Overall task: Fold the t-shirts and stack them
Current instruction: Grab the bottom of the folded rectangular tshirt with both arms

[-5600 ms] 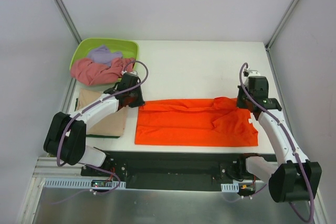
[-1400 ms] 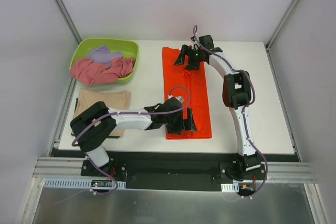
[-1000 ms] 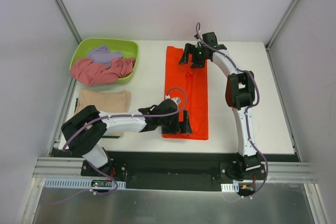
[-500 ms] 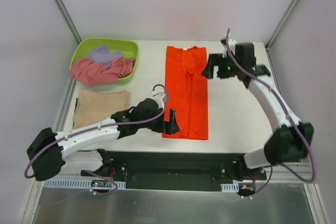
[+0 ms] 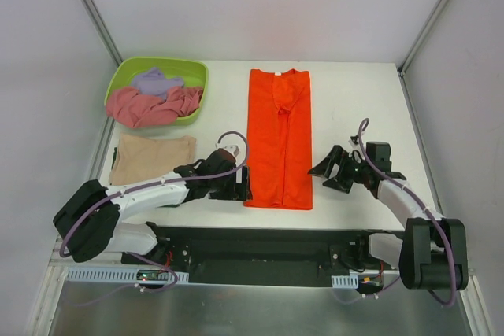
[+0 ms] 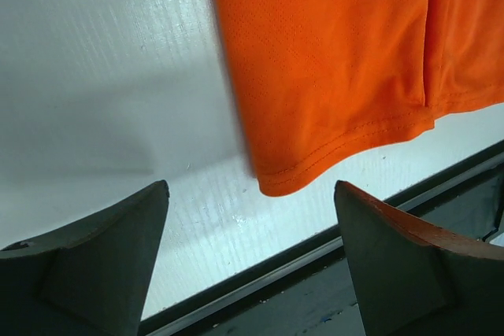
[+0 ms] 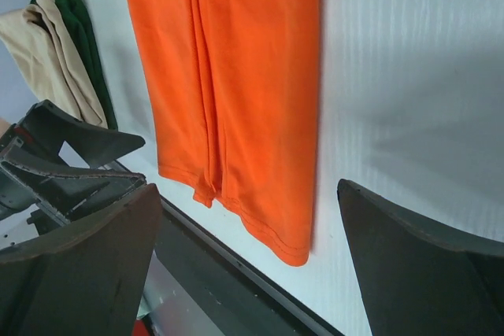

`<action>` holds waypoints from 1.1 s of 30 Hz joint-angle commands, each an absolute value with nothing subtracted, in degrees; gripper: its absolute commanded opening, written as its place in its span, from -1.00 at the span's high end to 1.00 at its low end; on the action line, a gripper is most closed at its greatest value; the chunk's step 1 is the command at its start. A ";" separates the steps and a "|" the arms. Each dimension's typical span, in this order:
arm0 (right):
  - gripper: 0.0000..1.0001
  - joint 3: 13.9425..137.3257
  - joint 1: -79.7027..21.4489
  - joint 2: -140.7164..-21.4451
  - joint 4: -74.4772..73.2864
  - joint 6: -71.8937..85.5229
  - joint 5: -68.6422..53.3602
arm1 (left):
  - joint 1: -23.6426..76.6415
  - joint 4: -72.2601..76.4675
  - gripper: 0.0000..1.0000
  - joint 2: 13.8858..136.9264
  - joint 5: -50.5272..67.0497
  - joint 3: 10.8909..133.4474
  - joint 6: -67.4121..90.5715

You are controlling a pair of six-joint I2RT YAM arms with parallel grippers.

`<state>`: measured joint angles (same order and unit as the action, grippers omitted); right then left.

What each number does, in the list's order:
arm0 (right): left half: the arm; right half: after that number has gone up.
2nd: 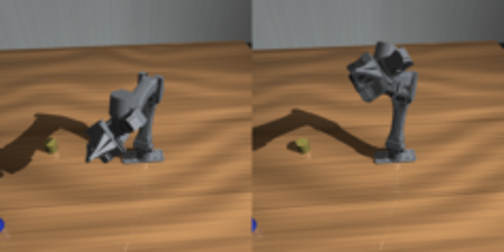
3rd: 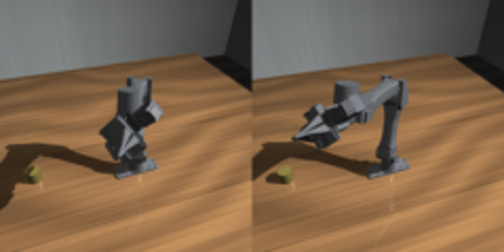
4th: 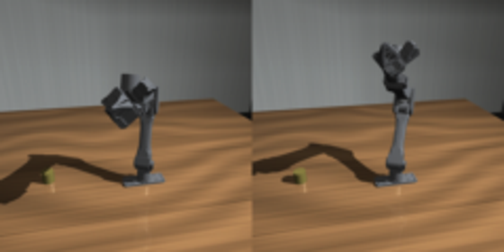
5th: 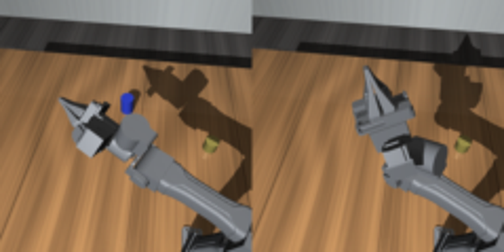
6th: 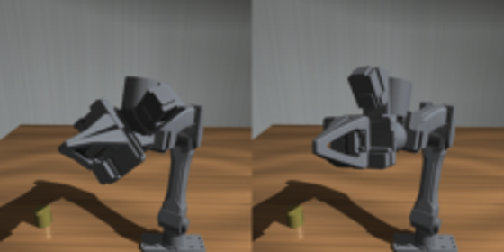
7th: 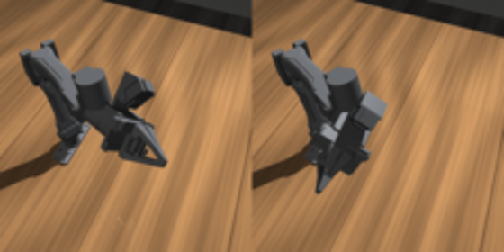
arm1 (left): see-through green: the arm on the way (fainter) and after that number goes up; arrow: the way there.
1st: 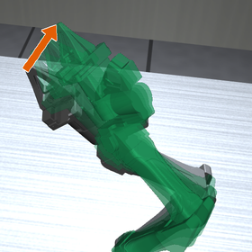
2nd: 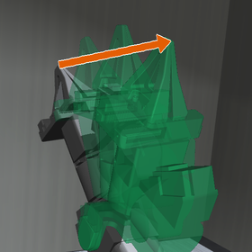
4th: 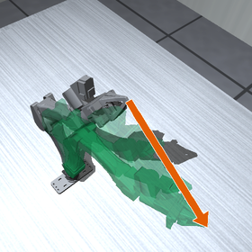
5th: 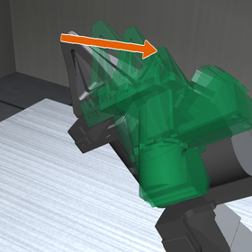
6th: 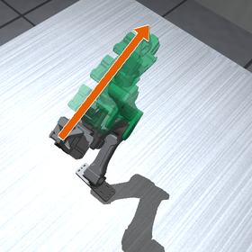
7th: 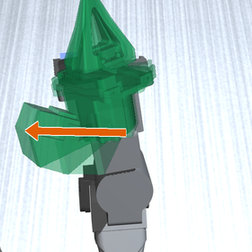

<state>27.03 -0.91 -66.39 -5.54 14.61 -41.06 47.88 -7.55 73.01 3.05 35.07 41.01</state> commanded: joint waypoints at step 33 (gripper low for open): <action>-0.65 22.59 -21.44 -53.08 -22.33 20.65 -17.84 | 47.20 -5.27 1.00 84.55 13.09 35.16 42.80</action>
